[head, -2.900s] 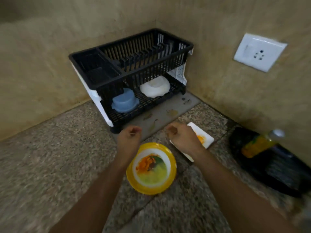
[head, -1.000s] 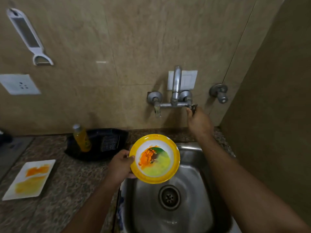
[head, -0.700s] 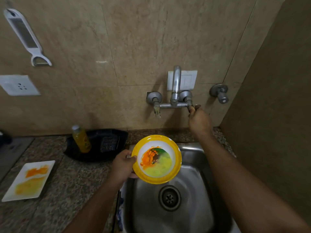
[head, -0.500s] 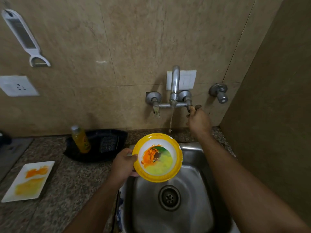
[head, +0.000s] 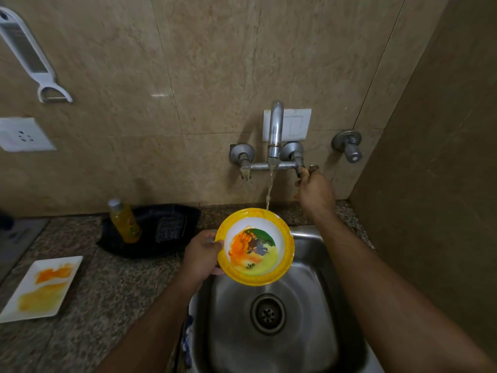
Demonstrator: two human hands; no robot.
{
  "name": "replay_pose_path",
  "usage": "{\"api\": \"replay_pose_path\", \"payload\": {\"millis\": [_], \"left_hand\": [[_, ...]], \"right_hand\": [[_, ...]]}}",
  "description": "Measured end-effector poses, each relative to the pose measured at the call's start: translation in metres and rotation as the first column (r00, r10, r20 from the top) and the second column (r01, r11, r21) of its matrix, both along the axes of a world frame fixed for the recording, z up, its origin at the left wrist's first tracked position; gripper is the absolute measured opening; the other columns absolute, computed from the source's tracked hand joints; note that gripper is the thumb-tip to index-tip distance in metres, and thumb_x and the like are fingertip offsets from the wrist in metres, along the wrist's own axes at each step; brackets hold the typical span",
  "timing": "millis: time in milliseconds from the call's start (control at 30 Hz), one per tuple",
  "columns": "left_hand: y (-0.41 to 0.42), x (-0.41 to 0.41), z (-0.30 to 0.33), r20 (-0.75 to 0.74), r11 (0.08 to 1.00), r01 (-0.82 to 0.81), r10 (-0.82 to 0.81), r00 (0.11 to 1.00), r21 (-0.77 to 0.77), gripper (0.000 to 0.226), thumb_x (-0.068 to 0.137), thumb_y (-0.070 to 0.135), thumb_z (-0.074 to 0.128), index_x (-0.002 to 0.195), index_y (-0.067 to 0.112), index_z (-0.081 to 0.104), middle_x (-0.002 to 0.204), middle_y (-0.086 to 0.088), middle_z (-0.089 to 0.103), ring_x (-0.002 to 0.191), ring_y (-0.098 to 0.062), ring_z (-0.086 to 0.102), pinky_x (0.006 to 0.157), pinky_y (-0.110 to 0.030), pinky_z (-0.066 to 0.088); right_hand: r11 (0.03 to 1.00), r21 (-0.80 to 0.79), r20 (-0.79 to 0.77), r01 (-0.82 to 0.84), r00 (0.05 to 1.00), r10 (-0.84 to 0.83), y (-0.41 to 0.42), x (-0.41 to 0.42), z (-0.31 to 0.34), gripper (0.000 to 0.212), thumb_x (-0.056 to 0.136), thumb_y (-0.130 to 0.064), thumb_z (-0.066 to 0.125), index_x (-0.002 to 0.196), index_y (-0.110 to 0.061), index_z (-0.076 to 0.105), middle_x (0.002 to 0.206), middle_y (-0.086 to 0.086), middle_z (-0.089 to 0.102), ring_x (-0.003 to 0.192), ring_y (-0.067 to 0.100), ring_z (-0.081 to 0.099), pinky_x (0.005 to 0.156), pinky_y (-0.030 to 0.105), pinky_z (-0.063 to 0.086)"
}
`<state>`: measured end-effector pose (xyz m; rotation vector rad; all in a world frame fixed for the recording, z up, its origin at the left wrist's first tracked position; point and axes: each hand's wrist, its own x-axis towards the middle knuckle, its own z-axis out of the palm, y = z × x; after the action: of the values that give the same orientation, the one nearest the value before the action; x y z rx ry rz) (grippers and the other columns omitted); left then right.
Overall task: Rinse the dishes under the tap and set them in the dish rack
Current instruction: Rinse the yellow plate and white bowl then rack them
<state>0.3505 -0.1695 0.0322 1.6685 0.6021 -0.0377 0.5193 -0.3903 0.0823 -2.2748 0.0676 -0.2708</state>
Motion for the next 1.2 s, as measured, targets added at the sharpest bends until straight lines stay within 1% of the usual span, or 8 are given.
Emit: {"api": "replay_pose_path", "payload": {"millis": [233,400,500,667,733,900,1067,1200], "left_hand": [[-0.008,0.008,0.001,0.019,1.0,0.012,-0.012,1.0,0.001,0.009,0.097,0.015,0.054,0.097,0.021,0.061,0.104,-0.012,0.066,0.085,-0.031,0.069,0.05,-0.035,0.056],[-0.012,0.02,-0.003,0.019,1.0,-0.004,0.004,1.0,0.012,0.013,0.097,0.014,0.054,0.096,0.024,0.062,0.101,-0.012,0.068,0.082,-0.029,0.07,0.049,-0.036,0.057],[-0.017,0.027,-0.005,0.033,0.999,0.024,-0.025,0.999,0.032,0.018,0.096,0.01,0.054,0.092,0.025,0.064,0.092,-0.012,0.07,0.071,-0.023,0.07,0.046,-0.035,0.057],[-0.018,0.042,-0.009,0.058,0.997,0.034,-0.038,0.998,0.07,0.018,0.094,0.008,0.056,0.098,0.022,0.066,0.093,-0.013,0.071,0.069,-0.027,0.07,0.048,-0.044,0.058],[-0.012,0.048,-0.008,0.065,0.994,0.031,-0.038,0.997,0.104,0.018,0.094,0.008,0.056,0.098,0.024,0.065,0.093,-0.011,0.071,0.073,-0.029,0.071,0.049,-0.046,0.059],[-0.02,0.051,-0.014,0.074,0.983,0.071,-0.085,0.994,0.17,0.023,0.093,0.007,0.057,0.094,0.029,0.065,0.094,-0.011,0.071,0.08,-0.03,0.071,0.062,-0.054,0.06],[-0.02,0.061,-0.009,0.121,0.973,0.034,-0.063,0.991,0.23,0.019,0.092,0.004,0.057,0.098,0.02,0.066,0.09,-0.009,0.071,0.061,-0.019,0.066,0.039,-0.032,0.053],[-0.014,0.053,-0.026,0.077,0.955,0.072,-0.098,0.992,0.286,0.017,0.084,0.022,0.06,0.098,0.028,0.068,0.093,-0.008,0.074,0.075,-0.027,0.072,0.061,-0.05,0.06]], "right_hand": [[0.993,0.12,-0.105,-0.021,0.994,0.033,-0.003,-0.023,0.011,0.043,0.098,-0.048,0.037,0.108,-0.014,0.062,0.099,0.013,0.069,0.092,0.036,0.063,0.079,0.039,0.049],[0.984,-0.141,0.09,-0.106,0.989,0.12,0.005,-0.093,-0.013,0.022,0.093,-0.016,0.053,0.11,-0.01,0.066,0.108,0.014,0.068,0.1,0.035,0.062,0.079,0.037,0.046],[0.785,-0.384,-0.166,-0.486,0.873,0.459,0.019,-0.102,-0.05,0.035,0.095,-0.024,0.045,0.123,-0.012,0.063,0.129,0.011,0.061,0.118,0.028,0.057,0.096,0.036,0.044],[0.489,-0.527,-0.252,-0.695,0.677,0.691,0.04,-0.119,-0.081,0.08,0.095,-0.061,0.011,0.153,-0.007,0.026,0.161,0.014,0.019,0.149,0.029,0.018,0.119,0.04,0.003],[0.404,-0.508,-0.276,-0.76,0.588,0.76,0.03,-0.125,-0.083,0.078,0.096,-0.062,0.011,0.154,-0.011,0.026,0.162,0.008,0.019,0.149,0.023,0.019,0.118,0.036,0.006],[0.519,-0.599,-0.237,-0.61,0.754,0.613,0.013,-0.094,-0.088,0.087,0.094,-0.065,0.0,0.152,-0.008,0.03,0.16,0.016,0.021,0.147,0.034,0.023,0.119,0.049,0.02],[0.416,-0.541,-0.231,-0.731,0.605,0.762,0.025,-0.114,-0.094,0.078,0.097,-0.062,0.012,0.154,-0.01,0.024,0.162,0.009,0.019,0.15,0.024,0.017,0.122,0.041,0.014],[0.446,-0.674,-0.207,-0.589,0.73,0.652,-0.009,-0.102,-0.109,0.076,0.096,-0.06,0.021,0.154,-0.012,0.026,0.161,0.011,0.019,0.148,0.029,0.024,0.119,0.042,0.012]]}}
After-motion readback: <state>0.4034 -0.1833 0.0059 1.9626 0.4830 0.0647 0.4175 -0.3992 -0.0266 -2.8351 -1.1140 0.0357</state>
